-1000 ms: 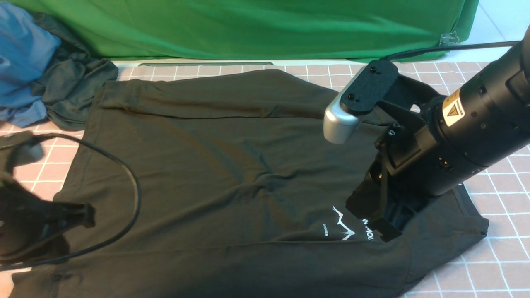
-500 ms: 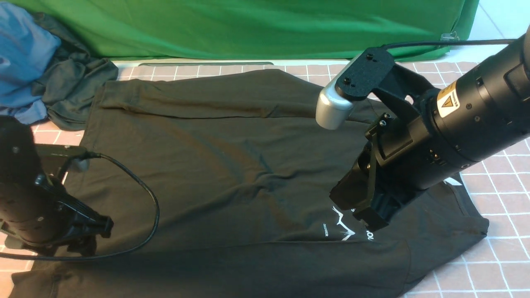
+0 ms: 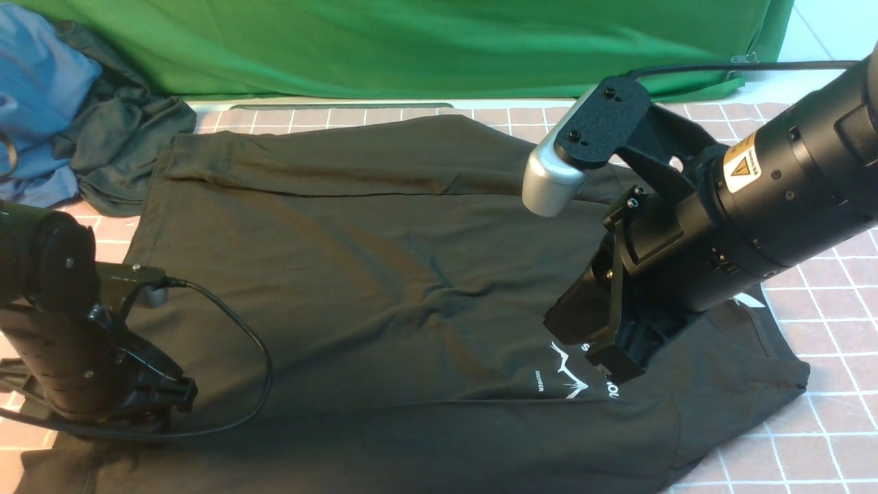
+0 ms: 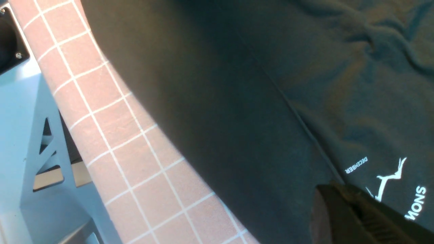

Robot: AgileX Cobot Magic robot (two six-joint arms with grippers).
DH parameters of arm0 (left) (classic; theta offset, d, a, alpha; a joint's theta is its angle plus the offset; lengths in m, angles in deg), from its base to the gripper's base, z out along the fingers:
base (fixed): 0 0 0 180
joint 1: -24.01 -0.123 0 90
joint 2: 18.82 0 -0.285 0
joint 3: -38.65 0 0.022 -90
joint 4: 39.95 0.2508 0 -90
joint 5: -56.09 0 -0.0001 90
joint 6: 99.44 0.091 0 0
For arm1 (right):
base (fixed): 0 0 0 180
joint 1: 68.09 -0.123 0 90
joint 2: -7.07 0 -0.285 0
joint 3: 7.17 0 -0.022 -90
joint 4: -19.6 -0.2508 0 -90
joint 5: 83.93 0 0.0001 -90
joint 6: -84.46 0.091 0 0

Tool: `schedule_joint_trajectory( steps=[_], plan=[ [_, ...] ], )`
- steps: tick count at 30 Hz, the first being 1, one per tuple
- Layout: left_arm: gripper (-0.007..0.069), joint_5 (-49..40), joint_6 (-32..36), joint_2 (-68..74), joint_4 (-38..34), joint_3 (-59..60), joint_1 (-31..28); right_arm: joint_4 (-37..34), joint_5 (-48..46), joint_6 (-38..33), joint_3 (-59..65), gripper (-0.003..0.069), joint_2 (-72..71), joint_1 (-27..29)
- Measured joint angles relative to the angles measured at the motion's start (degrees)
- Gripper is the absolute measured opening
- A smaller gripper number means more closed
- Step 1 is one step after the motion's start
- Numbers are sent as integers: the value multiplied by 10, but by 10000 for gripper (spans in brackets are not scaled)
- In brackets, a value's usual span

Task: Fold a long-sleeved shirt over a pink coffee tablecloth.
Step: 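Grasp the left edge of the dark T-shirt lying flat on the table, then fold the left side of the black T-shirt inward over its body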

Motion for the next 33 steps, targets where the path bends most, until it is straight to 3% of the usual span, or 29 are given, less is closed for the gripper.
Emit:
schedule_joint_trajectory(
  steps=[6, 9, 12, 23, 33],
  plan=[
    [239, -22, 0, 2, -1, 0, 0, 0, 8, 0, 0, 38, 0, 0],
    [62, -30, 0, 2, -1, 0, 0, -1, 9, 0, 0, 38, 0, 0],
    [29, -38, 0, 2, 2, 0, 0, -1, 9, -1, 0, 38, 0, 0],
    [30, -153, 3, -43, 6, -89, 0, -1, 17, -1, 0, 38, 0, 0],
    [30, -110, 51, -48, 10, -135, 0, -1, 25, -1, 0, 38, 0, 0]
  ],
)
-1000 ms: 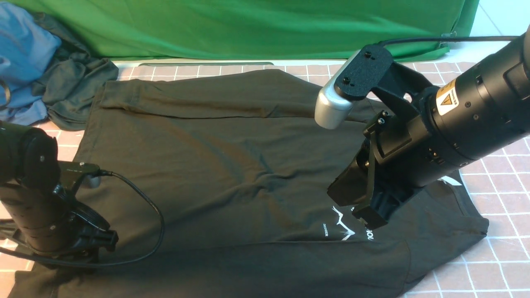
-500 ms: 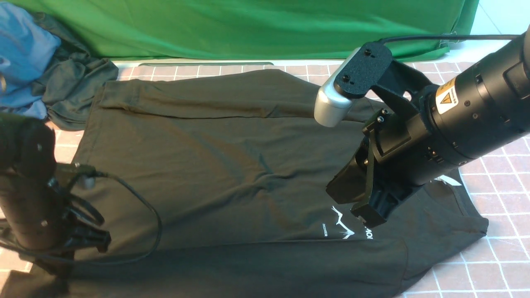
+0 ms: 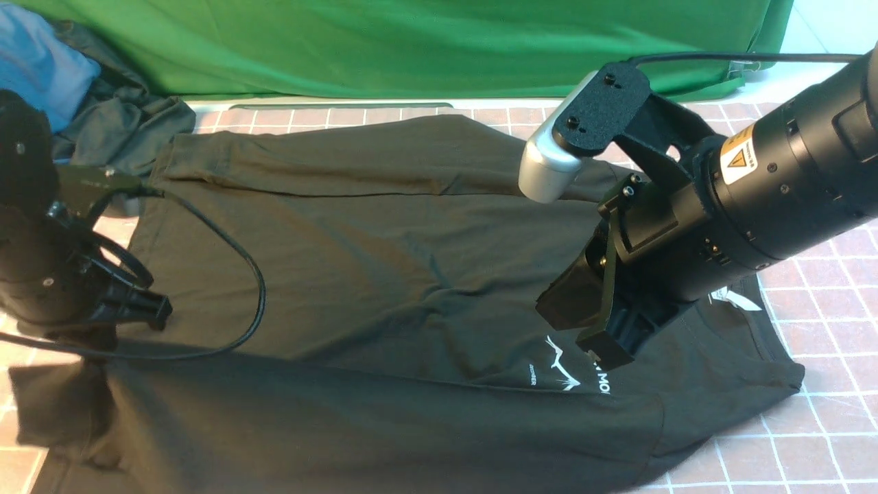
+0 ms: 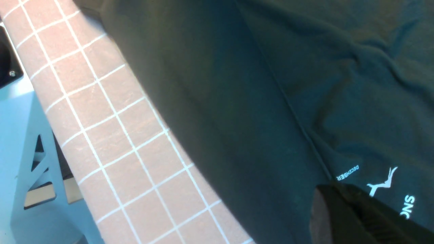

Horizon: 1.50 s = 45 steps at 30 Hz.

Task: Fold a long-sleeved shirt over a pink coffee tablecloth.
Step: 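Fold the left side of the black T-shirt inward over its body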

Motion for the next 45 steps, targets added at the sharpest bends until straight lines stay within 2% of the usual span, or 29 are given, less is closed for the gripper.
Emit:
schedule_joint_trajectory(
  steps=[11, 15, 19, 26, 38, 45],
  plan=[
    [30, 22, 9, 40, 1, -24, 0, 0, 20, 1, 0, 38, 0, 0],
    [30, -39, 39, 41, -39, -43, 8, -1, 27, 1, 0, 38, 0, 0],
    [30, -90, 40, 41, -42, -43, 23, -1, 35, 1, 0, 38, 0, 0],
    [30, -119, 37, 21, -43, -59, 53, -2, 41, 1, 0, 38, 0, 0],
    [30, -125, 10, -20, -49, -156, 72, -2, 41, 1, 0, 41, 0, 0],
    [30, -75, 10, -15, 7, -158, 72, -3, 42, 1, 0, 43, 0, 0]
  ],
)
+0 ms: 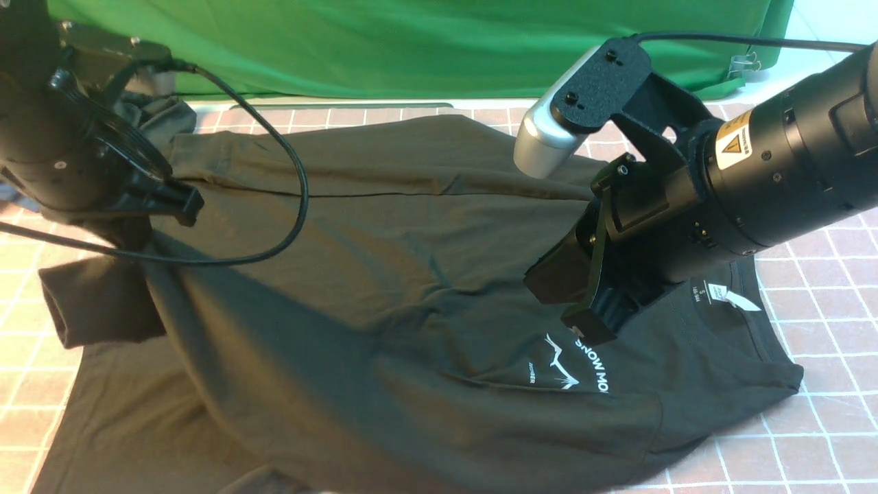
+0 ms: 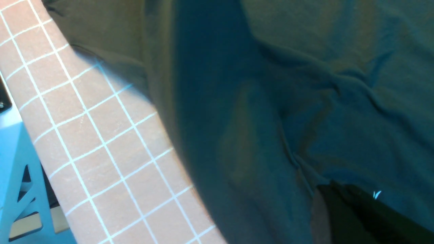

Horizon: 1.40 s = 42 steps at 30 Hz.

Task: Fold a long-sleeved shirt over a pink coffee tablecloth.
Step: 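Fold the left side of the black T-shirt inward over its body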

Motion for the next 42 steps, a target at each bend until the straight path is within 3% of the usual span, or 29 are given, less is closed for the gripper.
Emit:
schedule_joint_trajectory(
  steps=[31, 37, 40, 42],
  plan=[
    [43, 207, 14, 185, 94, -4, 0, -10, 0, 0, 0, 45, 0, 0],
    [211, 218, 4, 185, 133, -4, 0, -11, 2, 0, 0, 45, 0, 0],
    [353, 217, -39, 185, 180, -4, 0, -11, 2, 1, 0, 45, 0, 0],
    [405, 214, -61, 184, 190, -4, 0, -11, 3, 1, 0, 45, 0, 0]
  ],
)
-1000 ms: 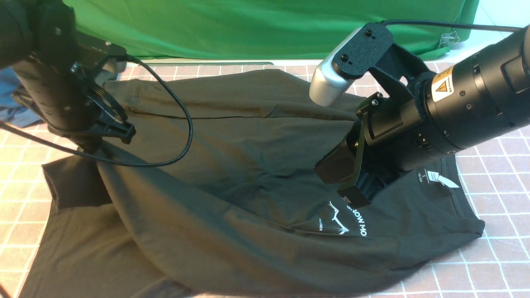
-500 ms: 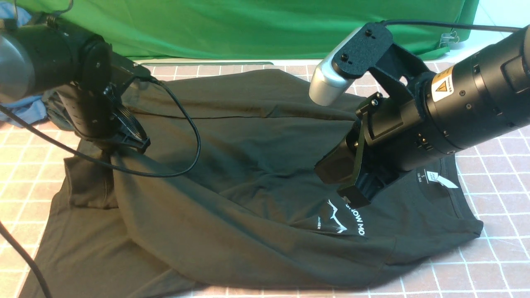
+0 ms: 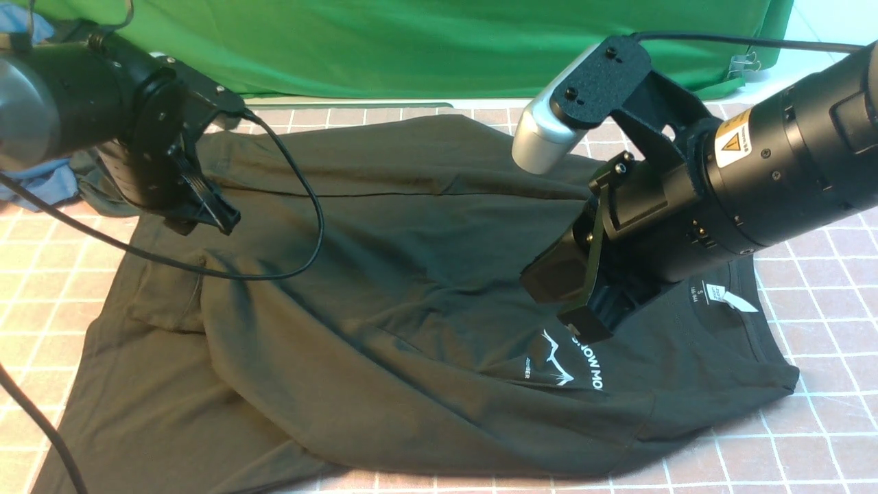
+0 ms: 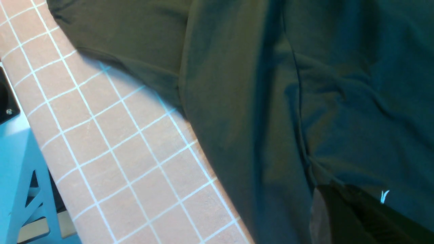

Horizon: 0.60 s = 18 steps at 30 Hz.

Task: Fold a long-sleeved shirt over a pink coffee tablecloth.
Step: 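Fold the left side of the black T-shirt inward over its body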

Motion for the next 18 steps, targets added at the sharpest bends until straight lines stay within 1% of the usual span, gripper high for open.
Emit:
schedule_joint_trajectory(
  steps=[2, 3, 5, 6, 8, 9, 11, 12, 14, 15, 16, 18],
  plan=[
    [444, -5, -27, -2, -2, -1, 0, 0, 1, 0, 0, 47, 0, 0],
    [448, -9, -39, -3, -6, 0, 0, 0, 1, 0, 0, 48, 0, 0],
    [440, -36, -86, -7, -26, 0, 0, 0, 1, 0, 0, 50, 0, 0],
    [440, -36, -86, -7, -26, 0, 0, 0, 1, 0, 0, 50, 0, 0],
    [396, -78, -114, -9, -42, 0, 0, 0, 1, 0, 0, 50, 0, 0],
    [340, -110, -127, -9, -53, 0, -3, 0, 1, 0, 0, 52, 0, 0],
    [225, -147, -135, -10, -81, 0, -14, 0, 1, 0, 0, 52, 0, 0],
    [156, -162, -137, -10, -104, 0, -21, 0, 1, 0, 0, 52, 0, 0],
    [66, -172, -140, -11, -162, 0, -49, 0, 1, 0, 0, 52, 0, 0],
    [37, -170, -140, -11, -206, 0, -66, -1, 1, 0, 0, 52, 0, 0],
    [24, -168, -140, -11, -241, 0, -88, -1, 1, 0, 0, 52, 0, 0],
    [15, -168, -141, -11, -294, 0, -116, -1, 1, 0, 0, 52, 0, 0]
  ],
)
